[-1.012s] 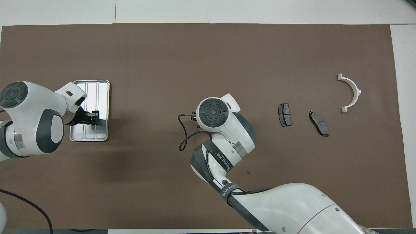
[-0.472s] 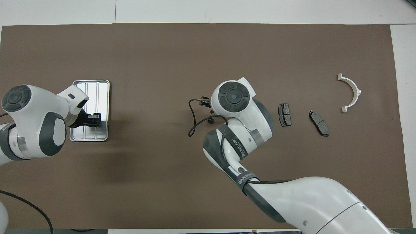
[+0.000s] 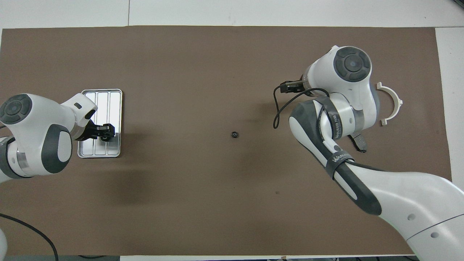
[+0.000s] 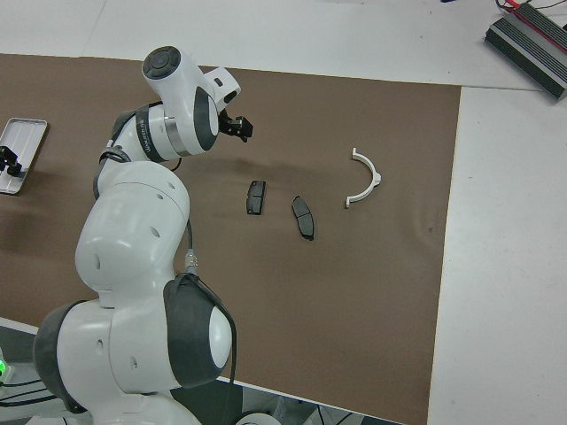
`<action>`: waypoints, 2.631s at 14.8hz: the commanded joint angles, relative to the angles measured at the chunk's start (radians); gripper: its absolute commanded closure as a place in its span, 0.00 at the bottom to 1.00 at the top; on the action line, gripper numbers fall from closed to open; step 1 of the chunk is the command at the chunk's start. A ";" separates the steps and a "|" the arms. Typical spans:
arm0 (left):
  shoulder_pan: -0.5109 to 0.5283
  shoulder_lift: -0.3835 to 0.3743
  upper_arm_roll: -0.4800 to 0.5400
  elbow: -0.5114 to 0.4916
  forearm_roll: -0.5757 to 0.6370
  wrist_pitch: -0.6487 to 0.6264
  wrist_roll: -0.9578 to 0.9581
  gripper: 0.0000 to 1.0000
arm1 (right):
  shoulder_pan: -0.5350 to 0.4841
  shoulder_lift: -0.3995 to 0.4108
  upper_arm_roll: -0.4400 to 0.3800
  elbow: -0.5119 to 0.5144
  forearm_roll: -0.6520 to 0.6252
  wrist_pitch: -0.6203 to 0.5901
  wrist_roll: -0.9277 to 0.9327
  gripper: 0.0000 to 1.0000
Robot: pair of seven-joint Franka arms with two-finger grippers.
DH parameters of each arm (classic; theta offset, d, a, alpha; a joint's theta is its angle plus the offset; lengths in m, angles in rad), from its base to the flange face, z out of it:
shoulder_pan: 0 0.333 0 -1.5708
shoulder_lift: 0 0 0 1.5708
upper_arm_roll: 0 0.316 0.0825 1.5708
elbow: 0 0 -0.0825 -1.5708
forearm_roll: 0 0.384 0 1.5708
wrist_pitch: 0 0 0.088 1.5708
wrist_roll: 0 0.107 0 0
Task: Pick bearing gear from pile to tray
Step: 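Lower the gear into the tray with the left gripper while the right gripper releases, then reach the left gripper to the center gear and grasp it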
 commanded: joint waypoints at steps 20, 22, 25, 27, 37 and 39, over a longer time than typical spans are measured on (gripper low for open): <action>-0.628 0.439 -0.002 0.774 -0.008 -0.275 -1.071 0.45 | -0.255 -0.111 0.013 -0.002 0.007 -0.219 -0.314 0.01; -0.648 0.543 -0.002 0.865 0.000 -0.286 -1.108 0.45 | -0.271 -0.119 0.013 0.007 0.007 -0.224 -0.308 0.01; -0.654 0.521 -0.002 0.836 0.005 -0.369 -1.107 0.45 | -0.307 -0.117 0.011 0.011 0.007 -0.216 -0.314 0.01; -0.654 0.519 -0.004 0.832 0.006 -0.375 -1.105 0.45 | -0.301 -0.120 0.016 0.011 0.009 -0.218 -0.310 0.01; -0.678 0.444 -0.005 0.703 0.005 -0.328 -1.118 0.45 | -0.310 -0.122 0.014 0.008 0.007 -0.216 -0.323 0.01; -0.678 0.396 -0.005 0.625 0.005 -0.281 -1.116 0.46 | -0.303 -0.122 0.016 0.007 0.007 -0.210 -0.320 0.01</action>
